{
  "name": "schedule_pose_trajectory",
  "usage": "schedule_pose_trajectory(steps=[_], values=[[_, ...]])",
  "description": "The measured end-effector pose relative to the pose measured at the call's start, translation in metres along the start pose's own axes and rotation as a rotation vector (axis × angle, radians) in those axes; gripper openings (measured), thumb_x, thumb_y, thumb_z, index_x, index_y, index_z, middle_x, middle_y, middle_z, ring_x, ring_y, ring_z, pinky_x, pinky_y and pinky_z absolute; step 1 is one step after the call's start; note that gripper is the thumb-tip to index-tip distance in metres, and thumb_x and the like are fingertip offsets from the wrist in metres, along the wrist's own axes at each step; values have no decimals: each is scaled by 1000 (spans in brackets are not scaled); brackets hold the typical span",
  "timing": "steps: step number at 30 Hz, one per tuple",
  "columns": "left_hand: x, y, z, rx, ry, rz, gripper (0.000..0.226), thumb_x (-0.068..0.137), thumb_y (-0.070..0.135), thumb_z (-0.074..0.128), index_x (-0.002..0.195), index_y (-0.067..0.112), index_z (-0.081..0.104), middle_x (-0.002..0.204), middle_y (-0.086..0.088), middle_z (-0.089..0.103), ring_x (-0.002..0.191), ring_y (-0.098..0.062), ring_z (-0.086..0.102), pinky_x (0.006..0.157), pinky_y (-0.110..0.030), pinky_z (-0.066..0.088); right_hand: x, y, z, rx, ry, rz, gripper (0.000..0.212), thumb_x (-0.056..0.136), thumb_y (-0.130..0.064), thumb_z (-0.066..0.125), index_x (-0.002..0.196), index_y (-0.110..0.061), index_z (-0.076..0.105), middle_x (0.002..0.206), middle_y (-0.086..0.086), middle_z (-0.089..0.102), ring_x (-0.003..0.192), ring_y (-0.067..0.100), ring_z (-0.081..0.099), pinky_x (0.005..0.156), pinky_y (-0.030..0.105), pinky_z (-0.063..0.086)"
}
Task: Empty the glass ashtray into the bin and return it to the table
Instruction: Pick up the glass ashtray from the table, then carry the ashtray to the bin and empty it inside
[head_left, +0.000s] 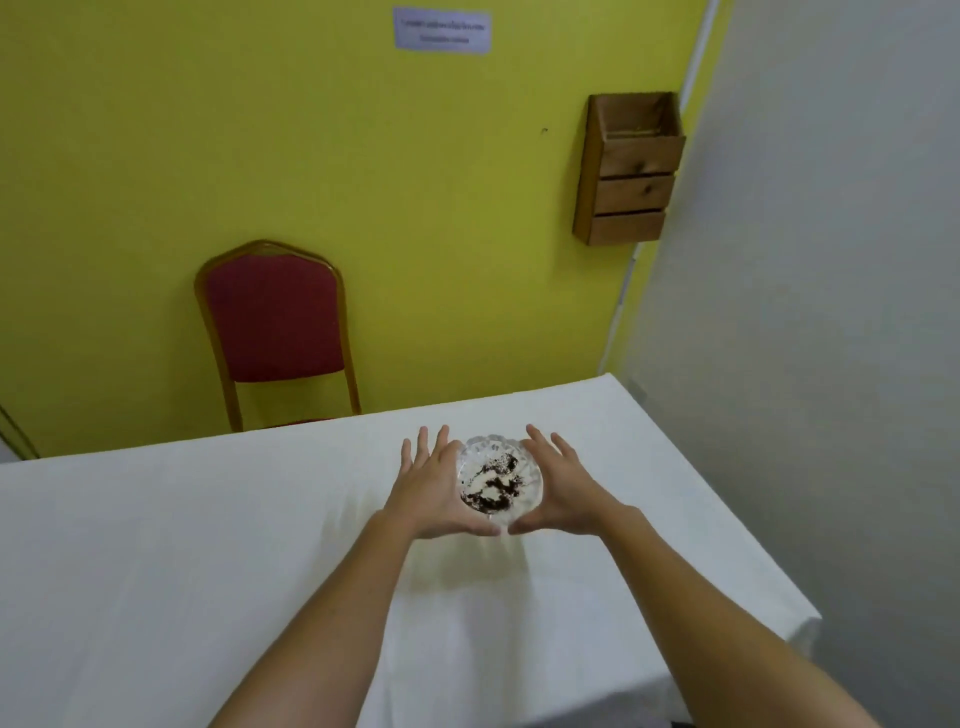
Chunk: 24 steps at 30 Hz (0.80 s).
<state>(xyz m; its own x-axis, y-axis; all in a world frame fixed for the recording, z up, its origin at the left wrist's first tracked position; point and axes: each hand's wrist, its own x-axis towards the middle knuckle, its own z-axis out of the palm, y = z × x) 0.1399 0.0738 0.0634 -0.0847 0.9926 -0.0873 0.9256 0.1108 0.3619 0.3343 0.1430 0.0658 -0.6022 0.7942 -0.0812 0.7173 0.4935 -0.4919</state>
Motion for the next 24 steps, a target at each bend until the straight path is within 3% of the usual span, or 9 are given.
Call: schedule_pose_trajectory(steps=[4, 7, 12, 17, 24], values=[[10, 100, -1, -53, -14, 57, 131, 55, 70, 78, 154, 16, 13, 164, -6, 10, 150, -36, -10, 122, -47, -6, -52, 54, -66, -18, 77, 75, 123, 59, -49, 87, 153, -19, 15, 165, -5, -1, 151, 30, -9, 122, 49, 13], [16, 176, 4, -80, 0, 130, 124, 58, 64, 80, 152, 16, 16, 161, -8, 19, 150, -36, -9, 123, -47, -5, -92, 99, -110, -97, 143, 108, 122, 59, -51, 86, 153, -16, 16, 165, 1, -2, 150, 35, -9, 123, 48, 3], [43, 281, 39, -3, 38, 326, 131, 50, 76, 74, 152, 13, 20, 160, -8, 27, 153, -28, -2, 122, -50, -6, -164, 172, -167, -157, 240, 226, 123, 59, -50, 86, 153, -17, 15, 165, 5, -4, 147, 46, -5, 122, 52, 6], [57, 348, 67, 54, 80, 464, 134, 46, 82, 71, 151, 12, 25, 159, -5, 30, 153, -23, 5, 121, -52, -5, -214, 220, -191, -146, 275, 318, 123, 61, -51, 85, 154, -19, 12, 165, 1, -8, 149, 40, -7, 121, 53, 6], [79, 423, 110, 63, 2, 576, 128, 51, 79, 72, 149, 11, 27, 157, -3, 31, 153, -21, 7, 120, -53, -4, -254, 294, -201, -129, 290, 438, 124, 61, -56, 82, 155, -21, 8, 164, -1, -9, 150, 34, -9, 121, 58, 0]])
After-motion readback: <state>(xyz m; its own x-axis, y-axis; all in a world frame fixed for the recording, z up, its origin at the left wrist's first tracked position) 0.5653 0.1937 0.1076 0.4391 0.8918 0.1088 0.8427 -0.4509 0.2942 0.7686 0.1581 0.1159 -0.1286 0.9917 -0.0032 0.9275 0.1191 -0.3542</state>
